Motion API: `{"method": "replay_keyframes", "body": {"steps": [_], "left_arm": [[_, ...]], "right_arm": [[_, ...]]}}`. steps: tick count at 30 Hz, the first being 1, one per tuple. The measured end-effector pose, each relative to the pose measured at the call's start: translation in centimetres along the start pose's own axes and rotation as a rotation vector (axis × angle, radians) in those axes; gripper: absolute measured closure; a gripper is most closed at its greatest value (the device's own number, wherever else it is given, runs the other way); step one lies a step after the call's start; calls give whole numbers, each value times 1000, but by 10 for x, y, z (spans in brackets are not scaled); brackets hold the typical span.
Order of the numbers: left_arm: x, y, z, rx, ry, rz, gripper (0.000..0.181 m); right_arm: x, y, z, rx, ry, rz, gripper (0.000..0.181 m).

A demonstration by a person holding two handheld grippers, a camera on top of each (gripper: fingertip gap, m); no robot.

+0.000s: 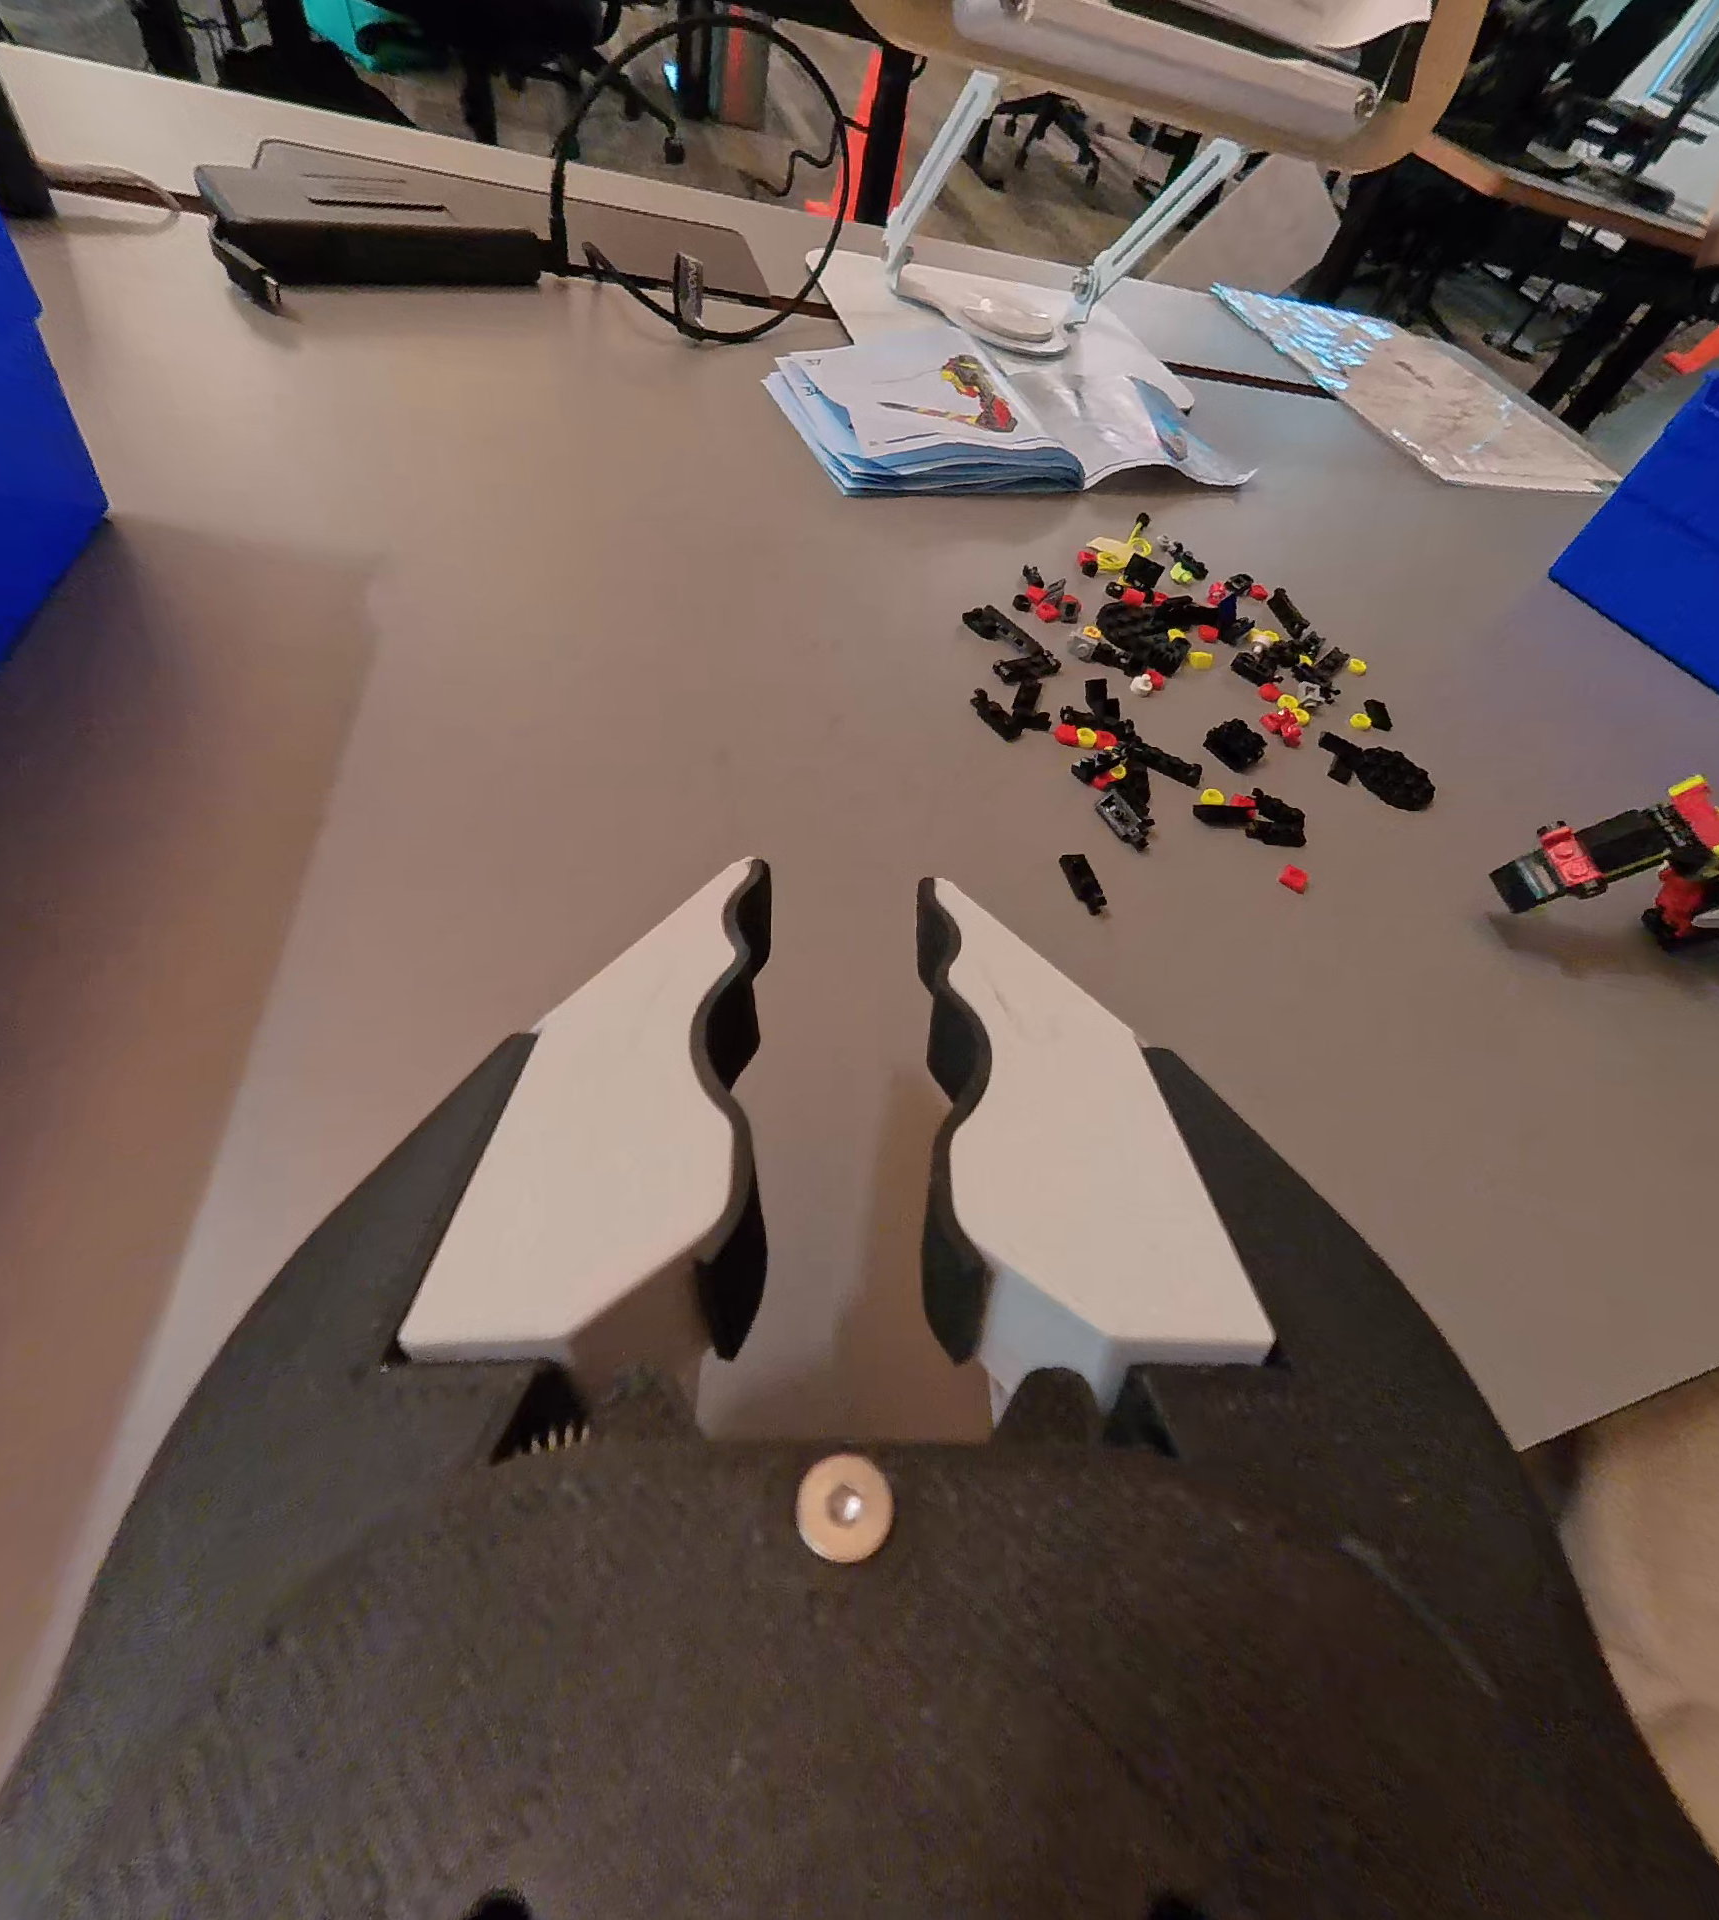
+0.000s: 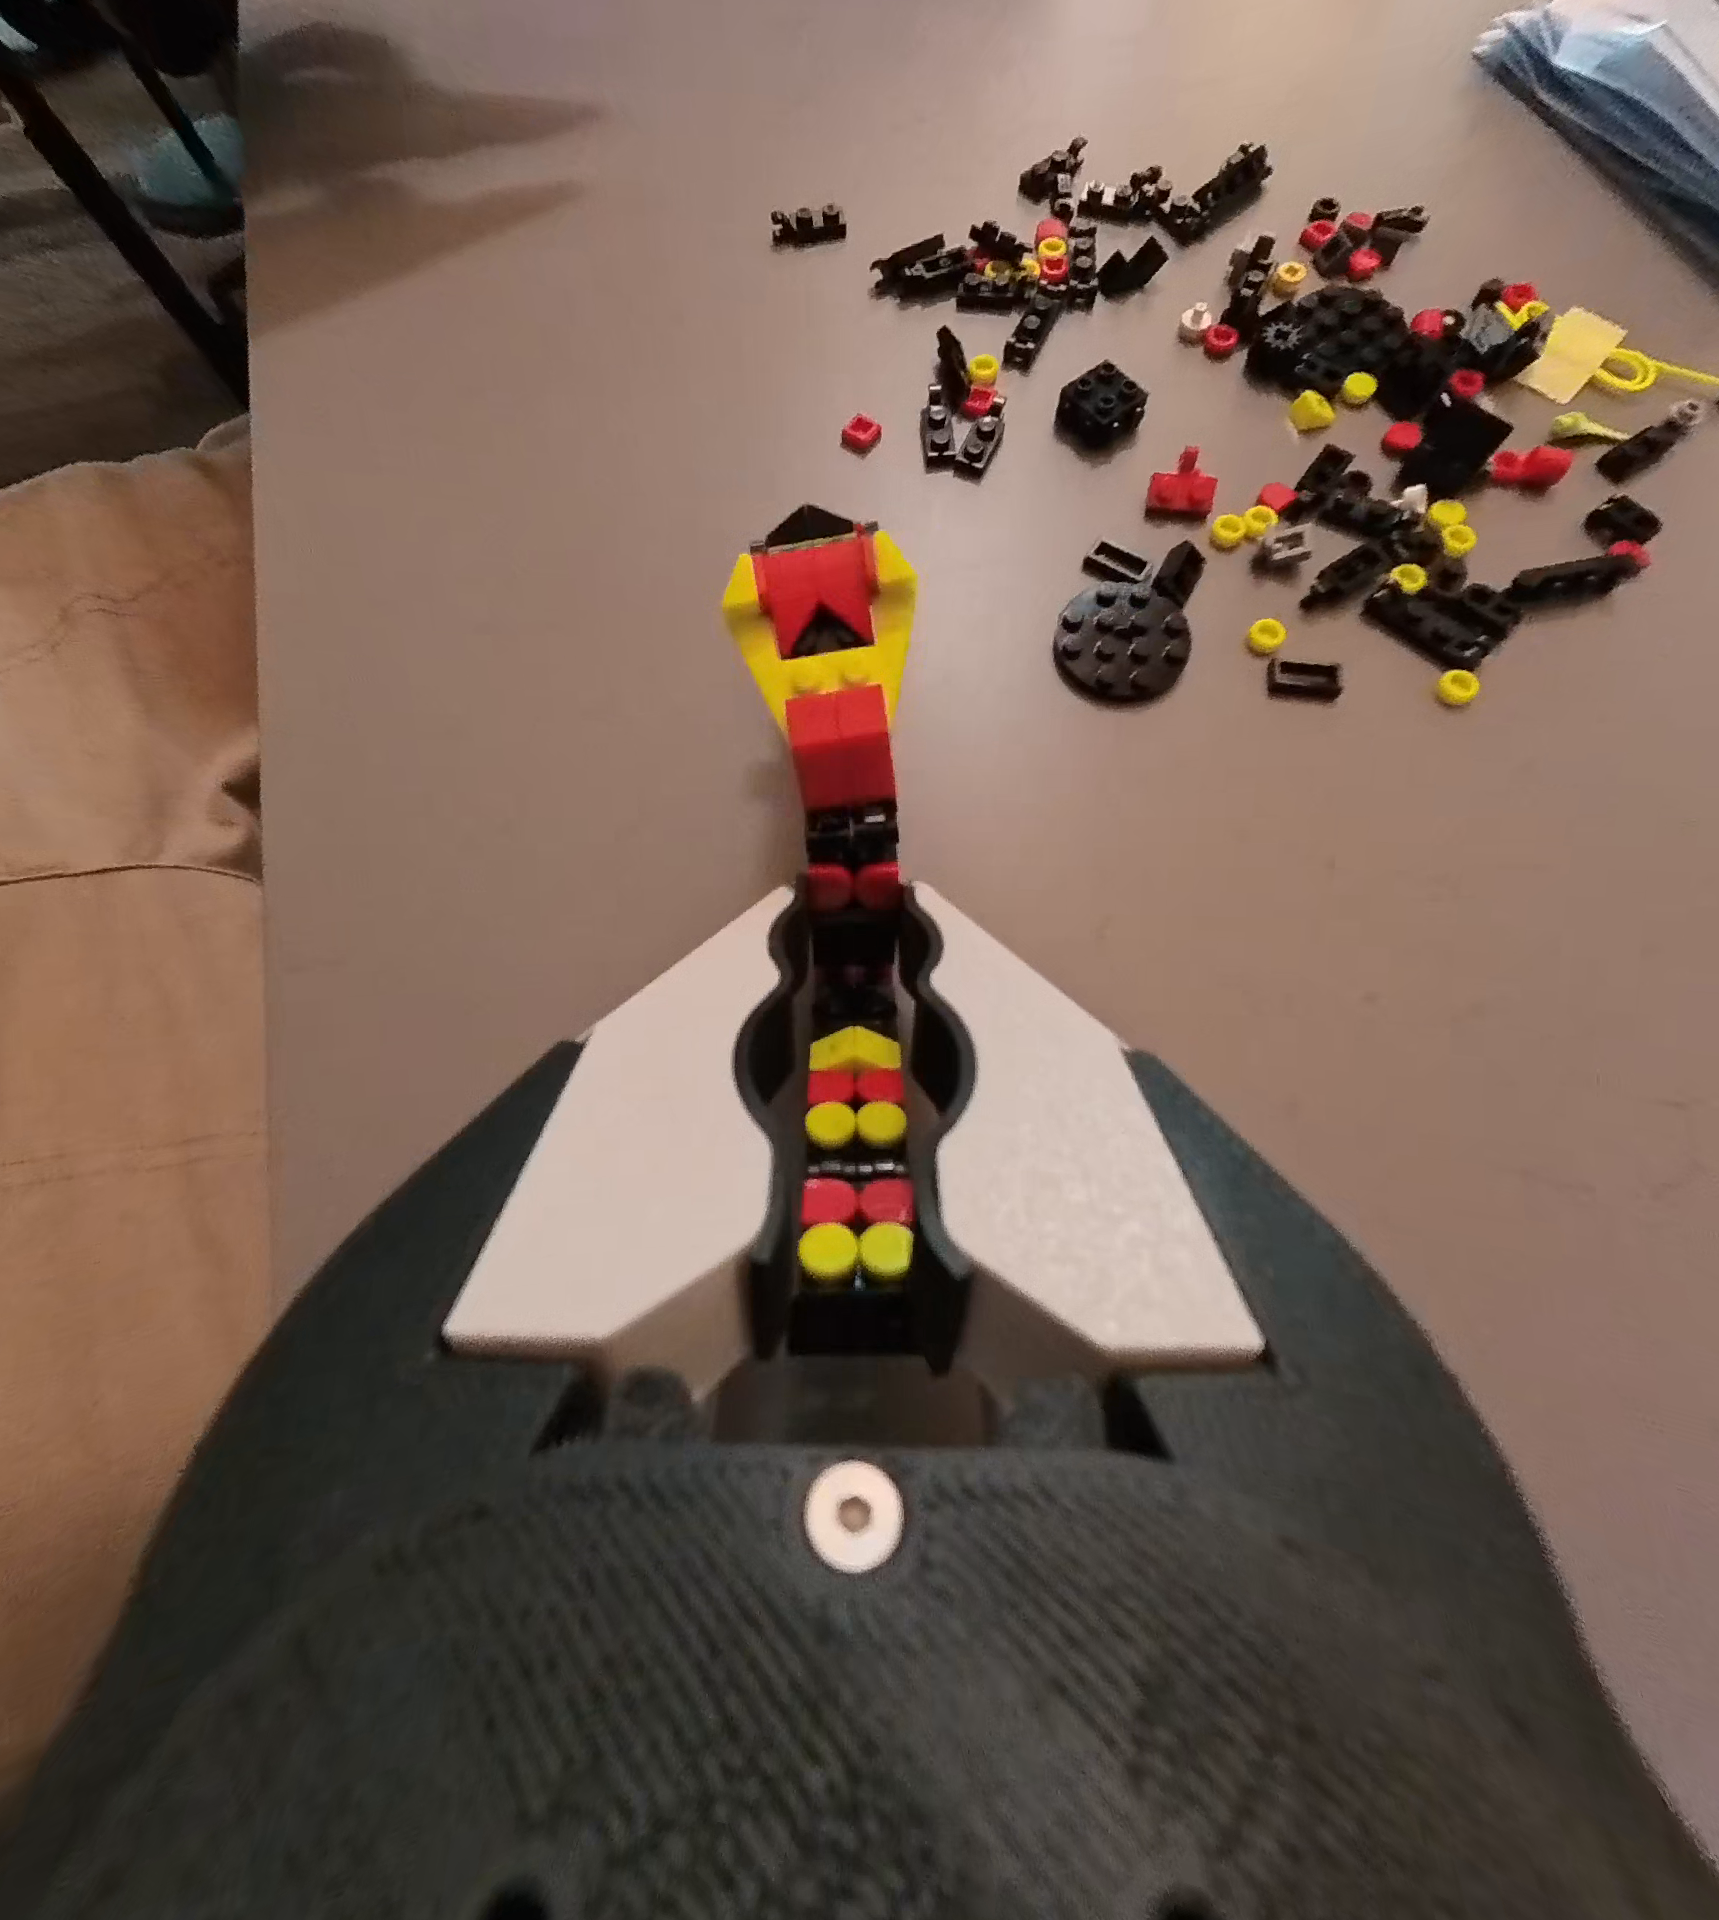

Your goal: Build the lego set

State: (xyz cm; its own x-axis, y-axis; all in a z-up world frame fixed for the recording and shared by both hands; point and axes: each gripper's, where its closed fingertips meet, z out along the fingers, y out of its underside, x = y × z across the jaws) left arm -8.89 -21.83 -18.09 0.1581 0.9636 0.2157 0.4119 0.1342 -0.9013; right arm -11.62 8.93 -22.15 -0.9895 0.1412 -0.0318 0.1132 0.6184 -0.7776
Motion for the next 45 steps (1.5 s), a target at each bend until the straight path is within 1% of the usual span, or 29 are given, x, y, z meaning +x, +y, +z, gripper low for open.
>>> {"method": "replay_keyframes", "body": {"steps": [8,10,12,13,14,16,17,18,20,22,24,26,29,34,36,42,45], "left_arm": [[-1,2,0,-6,-3,-2,155],[0,2,0,-10,-1,6,155],[5,1,0,-4,17,23,154],[13,-1,0,9,55,33,151],[28,-5,0,27,126,43,145],[73,-6,-5,36,348,56,134],[96,-1,-9,10,451,66,128],[114,6,-9,-24,516,86,123],[140,19,-4,-60,557,148,116],[159,25,3,-74,568,207,114],[178,23,6,-56,610,210,114],[196,23,3,-49,687,191,114],[207,20,0,-35,764,165,114],[215,5,-6,3,895,47,144],[217,4,-5,0,918,43,154],[229,12,1,-42,939,106,148],[233,14,2,-47,941,128,153]], "right_arm": [[3,8,-8,5,-22,56,166],[2,7,-8,12,-29,62,166],[-2,-1,-6,47,-54,68,166],[-5,-6,-6,67,-68,68,166],[-9,-12,-6,88,-80,65,167],[-17,-28,-7,149,-113,60,167],[-23,-36,-8,186,-138,61,167],[-29,-44,-8,222,-166,66,167],[-40,-57,-8,275,-217,74,167],[-49,-67,-6,308,-256,71,167],[-57,-72,-2,316,-283,63,167],[-64,-74,3,309,-302,53,167],[-70,-73,8,291,-316,46,167],[-75,-68,9,281,-311,54,167],[-75,-66,7,286,-308,64,167],[-74,-63,1,296,-290,78,167],[-74,-60,-1,296,-285,80,167]]}}
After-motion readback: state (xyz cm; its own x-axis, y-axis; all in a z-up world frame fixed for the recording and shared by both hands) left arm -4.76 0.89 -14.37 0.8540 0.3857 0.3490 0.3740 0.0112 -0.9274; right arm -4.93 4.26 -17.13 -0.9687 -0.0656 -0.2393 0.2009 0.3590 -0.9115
